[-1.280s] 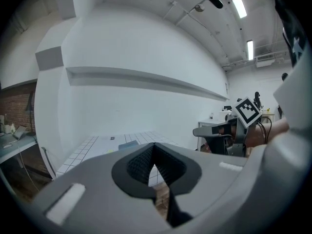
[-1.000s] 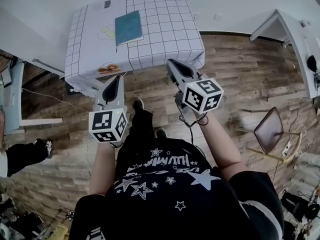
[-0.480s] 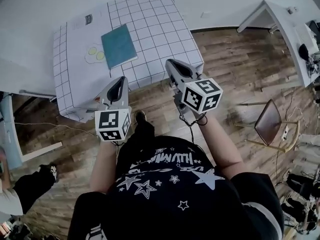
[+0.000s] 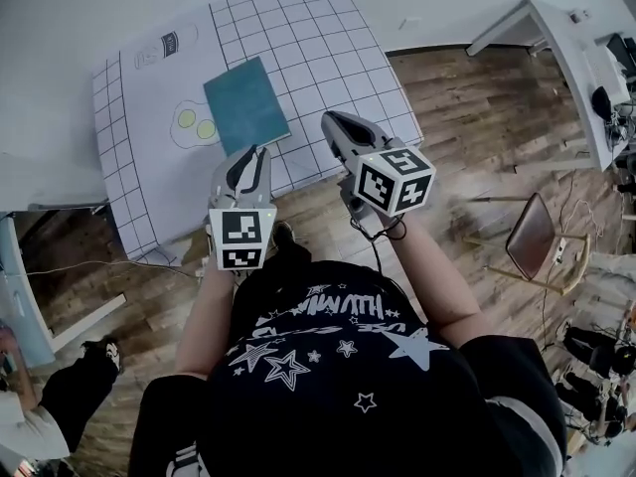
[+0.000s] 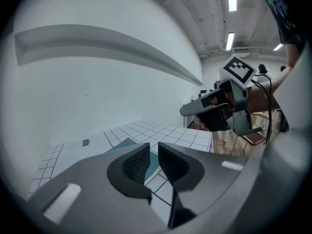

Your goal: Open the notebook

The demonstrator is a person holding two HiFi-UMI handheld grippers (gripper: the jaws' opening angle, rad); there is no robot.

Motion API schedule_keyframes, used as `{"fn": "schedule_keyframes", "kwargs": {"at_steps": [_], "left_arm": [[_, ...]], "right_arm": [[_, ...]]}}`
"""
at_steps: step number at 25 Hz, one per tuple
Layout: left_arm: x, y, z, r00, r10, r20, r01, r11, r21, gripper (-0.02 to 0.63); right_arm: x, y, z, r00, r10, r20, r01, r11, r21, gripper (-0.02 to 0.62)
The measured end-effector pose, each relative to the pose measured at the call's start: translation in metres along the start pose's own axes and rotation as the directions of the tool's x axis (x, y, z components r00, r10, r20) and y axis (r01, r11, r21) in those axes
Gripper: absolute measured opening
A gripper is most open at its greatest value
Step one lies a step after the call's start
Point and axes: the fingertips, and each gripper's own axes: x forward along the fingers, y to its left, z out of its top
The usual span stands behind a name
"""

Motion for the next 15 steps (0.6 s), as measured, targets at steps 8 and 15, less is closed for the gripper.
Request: {"fn": "schedule_keyframes", "kwargs": {"at_steps": [8,15], "left_arm": [[0.040,-0.012,-0.034,0.988,-0.110,-0.105,0.127,0.977,0.172,0.203],[0.072,-0.014,-0.046,0.980,0.046,-0.194,0.021,0.943,0.331,0.252]], "right_arm": [[0.018,-0.021,0.003,0.997,-0.079,-0.002,0.079,0.997,0.015,0.017],[0.015,-0.052,0.006,0.998,-0.071,0.000,0.070,0.996,0.056,0.017]]}}
